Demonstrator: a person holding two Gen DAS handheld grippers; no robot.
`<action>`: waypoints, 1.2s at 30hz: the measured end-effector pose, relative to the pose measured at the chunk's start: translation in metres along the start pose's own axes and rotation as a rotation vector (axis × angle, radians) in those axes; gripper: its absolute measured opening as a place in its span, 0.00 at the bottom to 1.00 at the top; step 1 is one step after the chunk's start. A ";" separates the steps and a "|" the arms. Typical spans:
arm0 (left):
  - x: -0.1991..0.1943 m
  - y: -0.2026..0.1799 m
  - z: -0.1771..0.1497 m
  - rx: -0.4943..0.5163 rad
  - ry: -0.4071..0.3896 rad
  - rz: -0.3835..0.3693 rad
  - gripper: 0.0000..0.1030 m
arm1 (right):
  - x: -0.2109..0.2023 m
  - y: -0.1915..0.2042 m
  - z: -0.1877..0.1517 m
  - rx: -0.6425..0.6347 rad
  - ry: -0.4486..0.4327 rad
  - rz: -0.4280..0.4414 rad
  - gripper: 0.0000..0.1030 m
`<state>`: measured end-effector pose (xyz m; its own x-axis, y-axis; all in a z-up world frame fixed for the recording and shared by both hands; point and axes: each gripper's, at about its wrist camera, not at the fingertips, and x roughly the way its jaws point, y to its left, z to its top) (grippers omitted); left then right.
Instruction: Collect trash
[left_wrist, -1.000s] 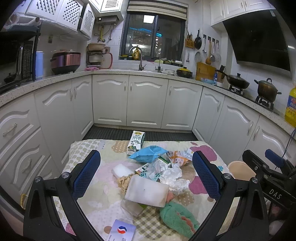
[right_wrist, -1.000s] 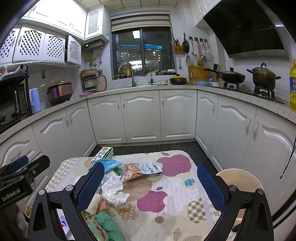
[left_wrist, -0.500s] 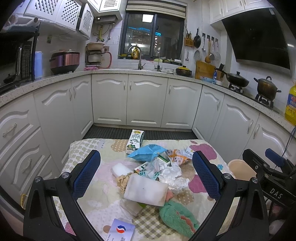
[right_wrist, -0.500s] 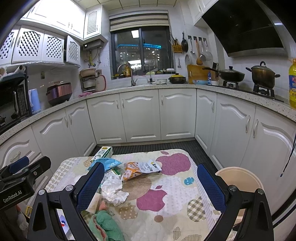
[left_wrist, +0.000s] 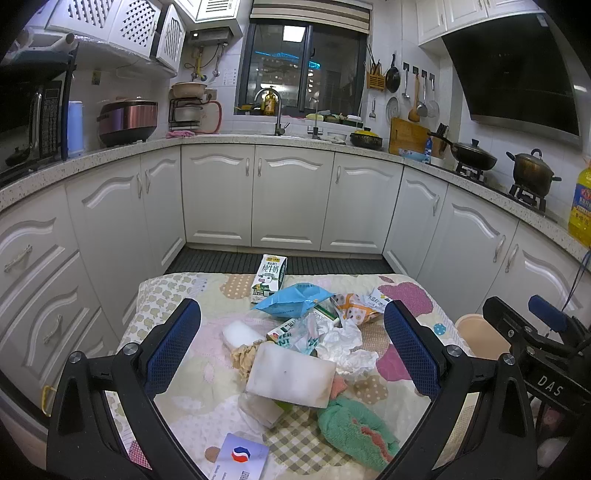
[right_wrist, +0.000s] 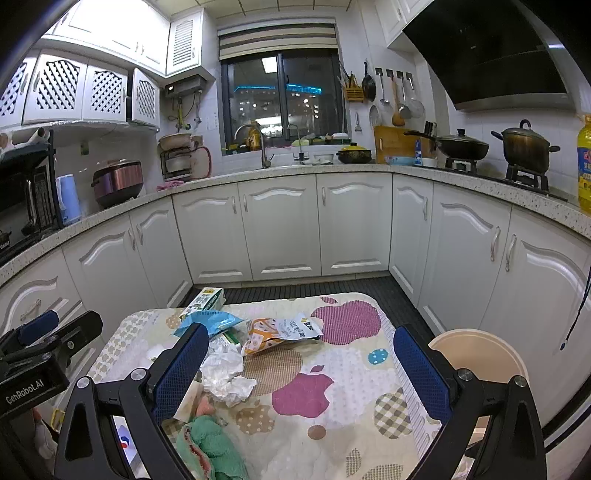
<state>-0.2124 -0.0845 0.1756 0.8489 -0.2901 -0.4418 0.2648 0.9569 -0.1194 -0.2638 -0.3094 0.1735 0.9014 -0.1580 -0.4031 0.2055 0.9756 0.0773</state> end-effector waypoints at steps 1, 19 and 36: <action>0.000 0.000 0.000 0.001 0.000 0.000 0.97 | 0.000 0.000 0.000 -0.002 0.001 0.000 0.97; 0.002 0.002 -0.004 0.007 0.009 0.000 0.97 | 0.003 0.002 -0.001 -0.007 0.014 0.004 0.97; 0.006 0.002 -0.007 0.009 0.019 0.002 0.97 | 0.009 0.001 -0.005 -0.010 0.034 0.019 0.97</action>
<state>-0.2097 -0.0847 0.1668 0.8403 -0.2882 -0.4591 0.2675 0.9571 -0.1112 -0.2575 -0.3086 0.1657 0.8914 -0.1345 -0.4327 0.1847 0.9799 0.0758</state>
